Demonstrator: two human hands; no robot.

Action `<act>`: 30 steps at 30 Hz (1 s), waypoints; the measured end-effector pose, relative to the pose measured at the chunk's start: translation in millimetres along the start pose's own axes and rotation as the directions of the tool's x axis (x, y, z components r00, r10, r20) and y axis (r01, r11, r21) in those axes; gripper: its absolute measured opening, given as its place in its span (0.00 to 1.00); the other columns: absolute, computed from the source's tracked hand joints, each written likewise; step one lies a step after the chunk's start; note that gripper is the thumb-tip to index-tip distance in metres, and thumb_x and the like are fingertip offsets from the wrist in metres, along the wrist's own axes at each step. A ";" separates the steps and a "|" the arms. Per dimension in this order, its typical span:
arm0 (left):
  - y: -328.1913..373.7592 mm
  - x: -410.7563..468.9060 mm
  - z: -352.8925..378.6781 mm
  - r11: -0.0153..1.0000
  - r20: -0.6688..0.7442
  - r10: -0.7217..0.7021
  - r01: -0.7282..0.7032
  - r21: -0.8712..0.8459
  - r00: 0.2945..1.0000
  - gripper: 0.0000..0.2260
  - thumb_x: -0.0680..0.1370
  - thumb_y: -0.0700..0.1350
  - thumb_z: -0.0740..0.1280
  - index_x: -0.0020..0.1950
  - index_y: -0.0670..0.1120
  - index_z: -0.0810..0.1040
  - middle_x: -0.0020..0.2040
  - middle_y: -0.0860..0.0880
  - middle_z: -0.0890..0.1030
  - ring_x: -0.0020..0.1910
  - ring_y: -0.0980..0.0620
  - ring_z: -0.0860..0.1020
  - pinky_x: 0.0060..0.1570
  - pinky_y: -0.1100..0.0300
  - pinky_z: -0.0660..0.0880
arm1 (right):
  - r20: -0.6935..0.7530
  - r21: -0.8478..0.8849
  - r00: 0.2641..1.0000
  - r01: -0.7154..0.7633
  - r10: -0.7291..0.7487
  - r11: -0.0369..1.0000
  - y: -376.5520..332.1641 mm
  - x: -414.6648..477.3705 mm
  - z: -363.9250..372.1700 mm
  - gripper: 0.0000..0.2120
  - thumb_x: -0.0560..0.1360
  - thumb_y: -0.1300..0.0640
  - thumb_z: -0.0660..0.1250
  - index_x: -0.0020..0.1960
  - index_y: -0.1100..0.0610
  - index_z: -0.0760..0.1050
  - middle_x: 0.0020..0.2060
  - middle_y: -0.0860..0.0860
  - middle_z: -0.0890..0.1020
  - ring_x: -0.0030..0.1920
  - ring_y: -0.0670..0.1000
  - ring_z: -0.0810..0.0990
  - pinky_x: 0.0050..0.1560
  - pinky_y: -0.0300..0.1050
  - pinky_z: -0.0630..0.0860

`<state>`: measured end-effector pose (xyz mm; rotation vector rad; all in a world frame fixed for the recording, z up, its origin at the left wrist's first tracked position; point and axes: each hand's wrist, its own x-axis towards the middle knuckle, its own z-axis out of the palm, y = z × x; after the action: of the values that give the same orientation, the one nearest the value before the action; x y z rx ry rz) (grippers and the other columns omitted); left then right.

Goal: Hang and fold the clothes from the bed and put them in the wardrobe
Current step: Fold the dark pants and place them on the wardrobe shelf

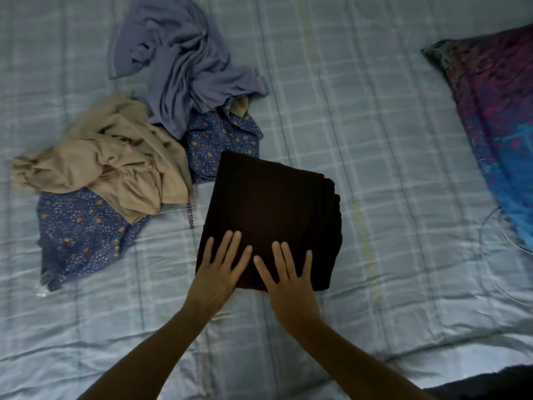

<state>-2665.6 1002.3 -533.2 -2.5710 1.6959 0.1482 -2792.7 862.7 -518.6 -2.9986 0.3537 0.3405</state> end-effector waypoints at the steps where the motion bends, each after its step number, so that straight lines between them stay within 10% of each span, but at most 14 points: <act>1: -1.4 4.9 2.8 1.000 -0.016 0.015 -0.015 0.006 1.000 0.49 0.62 0.47 0.80 0.75 0.41 0.54 0.76 0.34 0.43 0.75 0.35 0.42 0.70 0.34 0.43 | 0.002 -0.009 1.000 0.001 -0.001 1.000 2.6 -2.9 2.9 0.57 0.60 0.44 0.78 0.77 0.49 0.47 0.76 0.62 0.45 0.75 0.63 0.48 0.67 0.75 0.48; 11: -12.6 51.7 15.8 1.000 -0.081 0.011 -0.011 -0.004 0.997 0.21 0.74 0.40 0.63 0.67 0.38 0.66 0.63 0.31 0.74 0.61 0.29 0.73 0.58 0.34 0.70 | 0.166 0.167 0.986 -0.009 -0.019 0.986 36.3 59.4 -2.0 0.47 0.69 0.51 0.74 0.77 0.47 0.45 0.77 0.59 0.50 0.76 0.61 0.45 0.65 0.68 0.64; 16: -15.1 59.5 -28.2 0.996 -0.055 -0.065 0.061 -0.063 0.996 0.31 0.55 0.40 0.80 0.57 0.39 0.79 0.53 0.36 0.81 0.50 0.35 0.81 0.51 0.41 0.77 | 0.058 0.173 0.998 -0.006 -0.004 0.985 41.0 62.1 -42.1 0.40 0.60 0.55 0.78 0.70 0.50 0.68 0.62 0.57 0.78 0.62 0.60 0.77 0.38 0.50 0.81; 30: -30.8 -80.9 -263.4 0.954 -0.336 -0.300 0.290 -0.082 0.893 0.33 0.50 0.43 0.80 0.55 0.40 0.80 0.50 0.40 0.82 0.47 0.38 0.81 0.48 0.44 0.78 | -0.242 0.029 0.941 0.250 -0.236 0.968 -65.7 -9.5 -262.7 0.38 0.65 0.49 0.76 0.71 0.49 0.63 0.64 0.56 0.76 0.63 0.59 0.76 0.45 0.53 0.80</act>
<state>-2656.2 1061.7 -262.5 -2.9766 1.3604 -0.3144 -2731.1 894.8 -256.7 -2.9808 0.0069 -0.0513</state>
